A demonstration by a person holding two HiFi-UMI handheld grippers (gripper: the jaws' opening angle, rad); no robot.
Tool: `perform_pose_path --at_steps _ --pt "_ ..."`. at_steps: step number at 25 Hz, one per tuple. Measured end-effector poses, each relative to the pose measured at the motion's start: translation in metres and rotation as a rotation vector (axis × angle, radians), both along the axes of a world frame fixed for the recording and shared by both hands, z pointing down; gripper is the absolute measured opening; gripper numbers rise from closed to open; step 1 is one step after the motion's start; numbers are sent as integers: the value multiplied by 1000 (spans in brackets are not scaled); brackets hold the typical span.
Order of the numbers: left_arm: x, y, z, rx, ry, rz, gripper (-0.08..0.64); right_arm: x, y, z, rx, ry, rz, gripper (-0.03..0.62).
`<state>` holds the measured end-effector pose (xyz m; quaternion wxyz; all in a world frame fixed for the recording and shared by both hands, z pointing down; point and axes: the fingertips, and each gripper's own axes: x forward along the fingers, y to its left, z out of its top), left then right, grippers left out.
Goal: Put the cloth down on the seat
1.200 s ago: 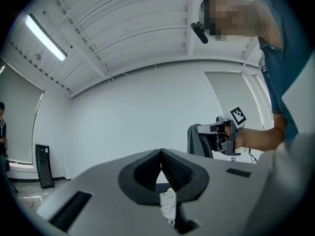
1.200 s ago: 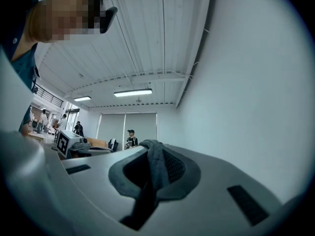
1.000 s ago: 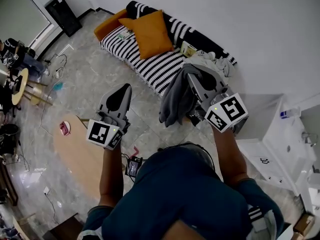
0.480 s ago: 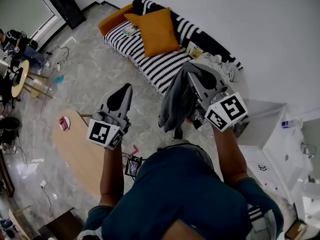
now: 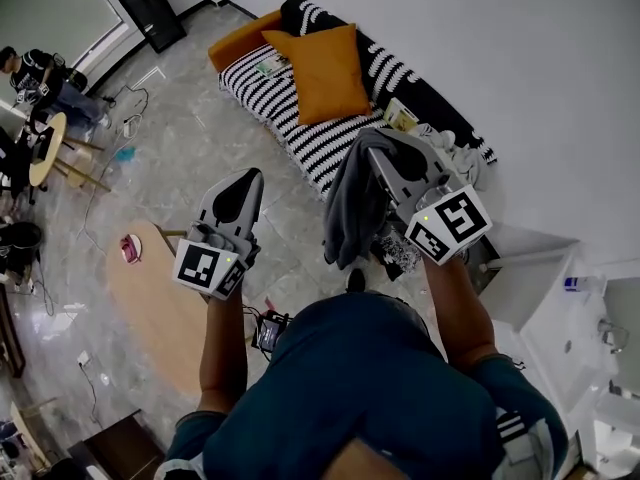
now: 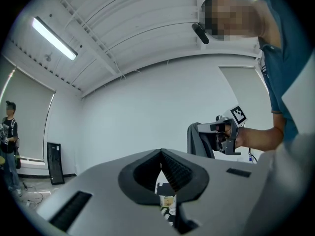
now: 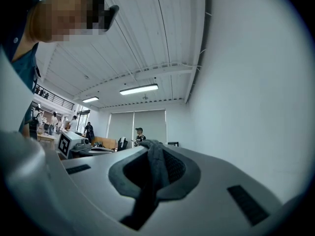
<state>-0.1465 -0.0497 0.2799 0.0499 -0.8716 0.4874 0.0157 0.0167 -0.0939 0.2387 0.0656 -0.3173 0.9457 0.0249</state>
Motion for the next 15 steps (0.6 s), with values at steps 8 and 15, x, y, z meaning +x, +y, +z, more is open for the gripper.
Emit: perform_pose_path --at_steps 8,15 --pt "16 -37 -3 13 -12 -45 5 14 -43 0 13 0 -47 23" --pt "26 -53 8 -21 -30 -74 5 19 -69 8 6 -4 -65 23"
